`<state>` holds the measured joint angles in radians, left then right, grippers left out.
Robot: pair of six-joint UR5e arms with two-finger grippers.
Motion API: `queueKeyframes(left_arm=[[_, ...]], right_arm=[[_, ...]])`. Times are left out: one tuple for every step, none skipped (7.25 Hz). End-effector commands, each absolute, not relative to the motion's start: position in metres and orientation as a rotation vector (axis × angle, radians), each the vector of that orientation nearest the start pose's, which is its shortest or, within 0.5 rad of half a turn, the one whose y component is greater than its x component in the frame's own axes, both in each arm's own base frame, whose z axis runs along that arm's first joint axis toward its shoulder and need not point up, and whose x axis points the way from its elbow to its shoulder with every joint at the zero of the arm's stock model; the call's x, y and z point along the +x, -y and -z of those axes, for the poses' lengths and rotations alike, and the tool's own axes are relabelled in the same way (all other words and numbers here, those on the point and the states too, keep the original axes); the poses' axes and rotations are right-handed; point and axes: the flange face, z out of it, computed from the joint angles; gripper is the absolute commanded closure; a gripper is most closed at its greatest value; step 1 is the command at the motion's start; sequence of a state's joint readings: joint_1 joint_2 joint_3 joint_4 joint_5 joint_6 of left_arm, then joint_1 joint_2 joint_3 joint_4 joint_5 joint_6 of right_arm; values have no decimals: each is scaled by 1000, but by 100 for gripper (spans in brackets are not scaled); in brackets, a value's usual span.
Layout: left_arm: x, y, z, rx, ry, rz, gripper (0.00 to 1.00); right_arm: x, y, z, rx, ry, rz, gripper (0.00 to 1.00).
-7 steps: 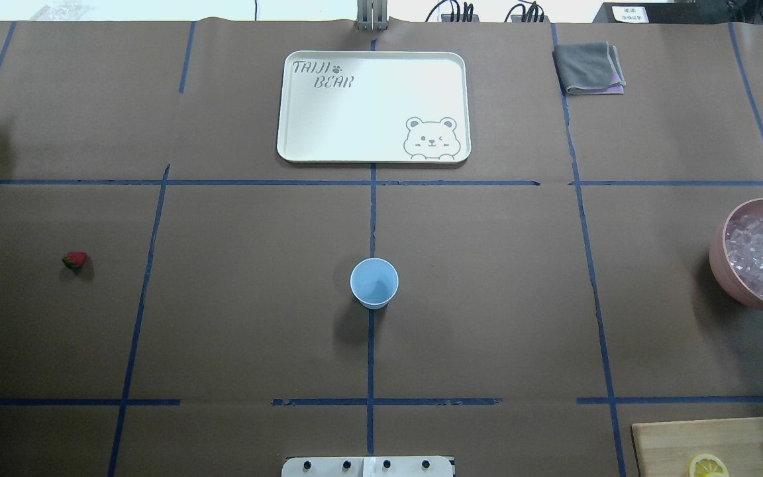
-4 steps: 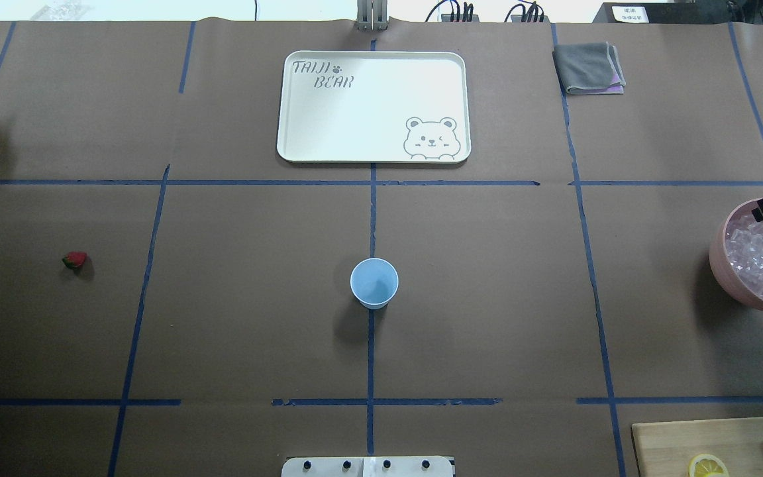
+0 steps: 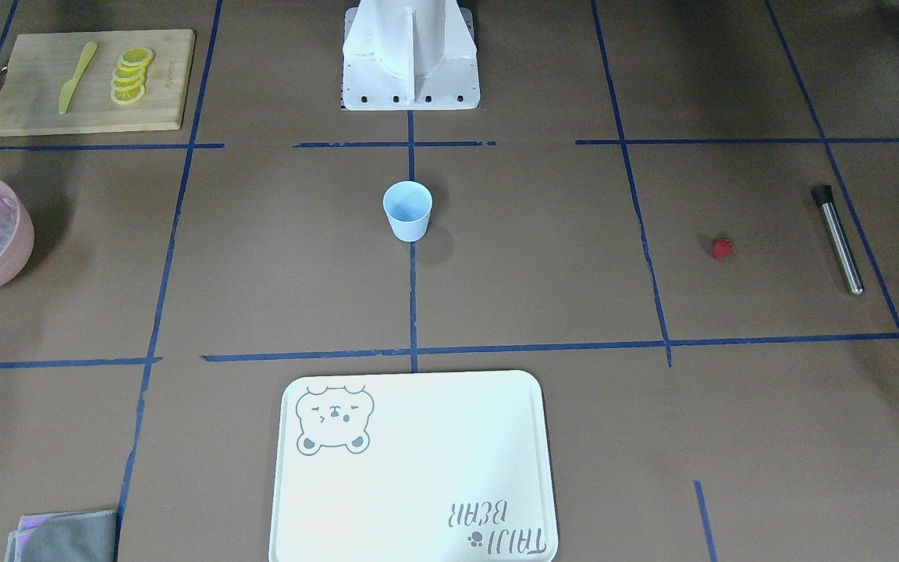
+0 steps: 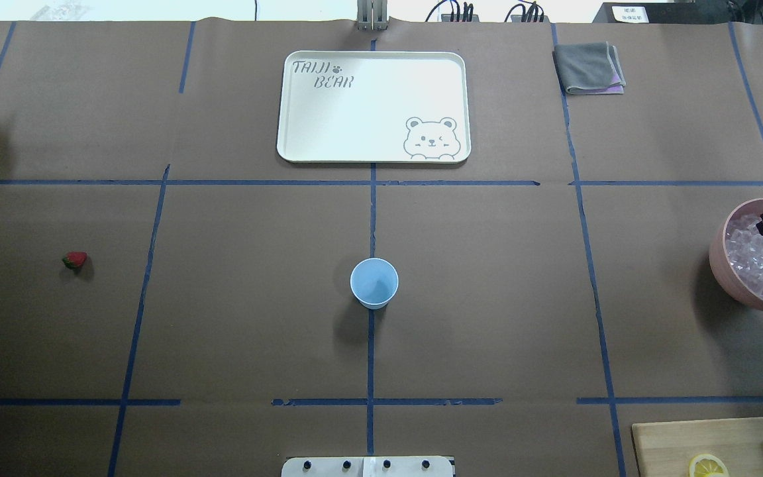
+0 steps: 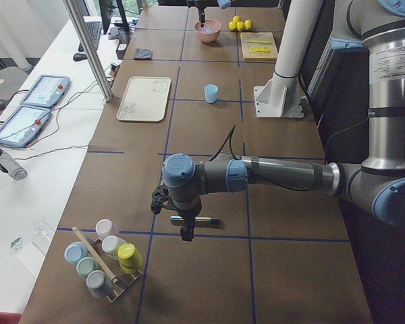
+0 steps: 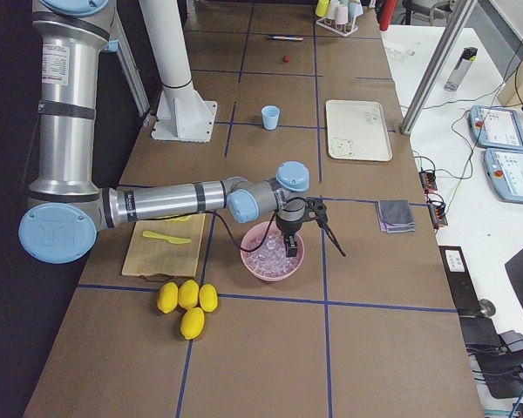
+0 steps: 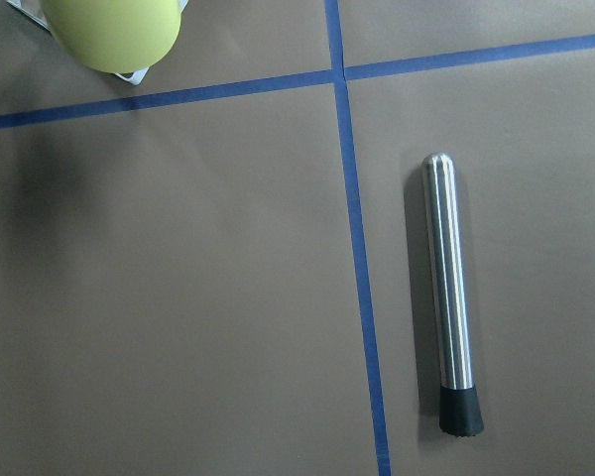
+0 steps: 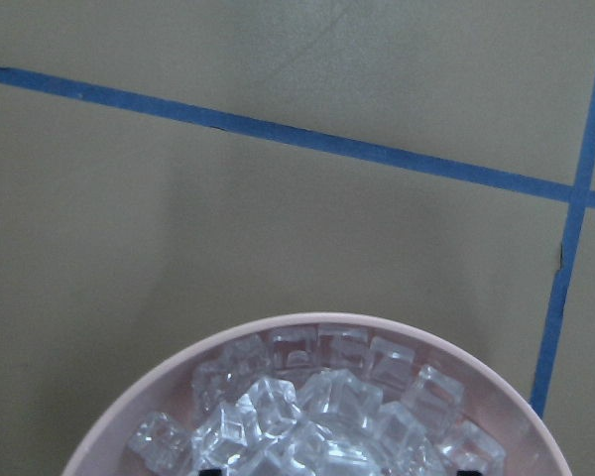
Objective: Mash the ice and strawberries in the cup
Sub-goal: 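Lower the right gripper into the pink bowl and grasp an ice cube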
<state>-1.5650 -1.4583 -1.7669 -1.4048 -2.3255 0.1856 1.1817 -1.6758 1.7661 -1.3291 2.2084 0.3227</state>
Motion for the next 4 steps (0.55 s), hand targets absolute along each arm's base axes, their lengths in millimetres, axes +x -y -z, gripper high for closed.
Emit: queueKeyframes(left_arm=[[-62,437,-633,-12,-759,-153,0],[-62,437,-633,-12,-759,-153,0],[-62,436,-634,-13,-759,-152,0],[-61,436,-634,-15,-759,-153,0]], right_arm=[[-120,456,-603,55,697,187,21],[-120,456,-604,55,697,192,23],[-122,455,-612,40,691,191,25],[-122,454,-615,36,689,195,26]])
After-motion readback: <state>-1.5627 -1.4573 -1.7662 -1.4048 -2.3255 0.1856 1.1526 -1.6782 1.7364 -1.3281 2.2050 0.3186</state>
